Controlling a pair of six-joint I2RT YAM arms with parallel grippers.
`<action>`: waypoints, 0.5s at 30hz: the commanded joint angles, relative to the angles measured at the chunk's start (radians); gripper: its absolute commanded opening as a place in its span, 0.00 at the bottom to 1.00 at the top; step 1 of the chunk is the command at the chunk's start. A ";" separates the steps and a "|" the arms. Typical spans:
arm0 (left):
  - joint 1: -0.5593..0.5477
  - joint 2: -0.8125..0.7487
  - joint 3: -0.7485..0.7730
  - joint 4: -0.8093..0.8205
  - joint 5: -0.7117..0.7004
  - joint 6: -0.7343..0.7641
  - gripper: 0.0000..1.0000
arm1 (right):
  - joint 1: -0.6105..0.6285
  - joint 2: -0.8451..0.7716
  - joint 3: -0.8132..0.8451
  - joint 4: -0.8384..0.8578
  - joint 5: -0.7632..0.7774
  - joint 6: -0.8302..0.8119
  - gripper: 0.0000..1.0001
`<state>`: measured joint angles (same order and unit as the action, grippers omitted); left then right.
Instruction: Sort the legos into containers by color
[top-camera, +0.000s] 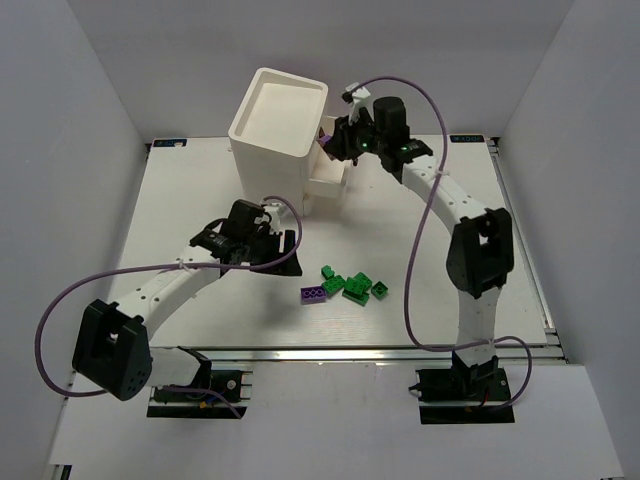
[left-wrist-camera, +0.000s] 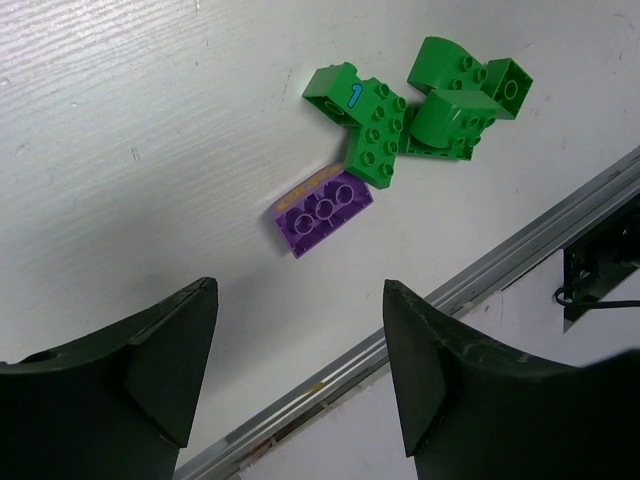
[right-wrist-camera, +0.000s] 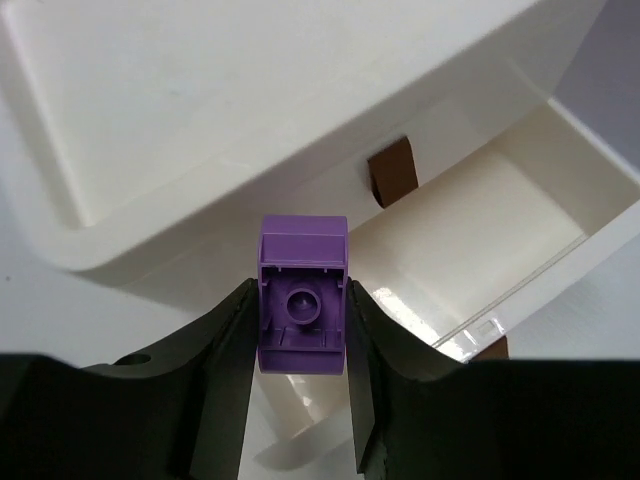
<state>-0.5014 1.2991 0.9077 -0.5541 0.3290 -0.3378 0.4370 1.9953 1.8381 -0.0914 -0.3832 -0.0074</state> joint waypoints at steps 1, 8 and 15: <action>-0.005 0.000 0.046 -0.006 0.007 0.026 0.77 | 0.003 0.080 0.073 0.028 0.061 0.073 0.21; -0.051 0.055 0.082 -0.026 0.053 0.098 0.80 | -0.012 0.100 0.104 0.016 0.034 0.052 0.51; -0.108 0.111 0.086 -0.030 0.070 0.261 0.80 | -0.049 0.028 0.061 0.018 -0.084 0.040 0.83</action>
<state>-0.5892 1.4021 0.9627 -0.5724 0.3679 -0.1833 0.4126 2.1159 1.8889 -0.1154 -0.3950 0.0380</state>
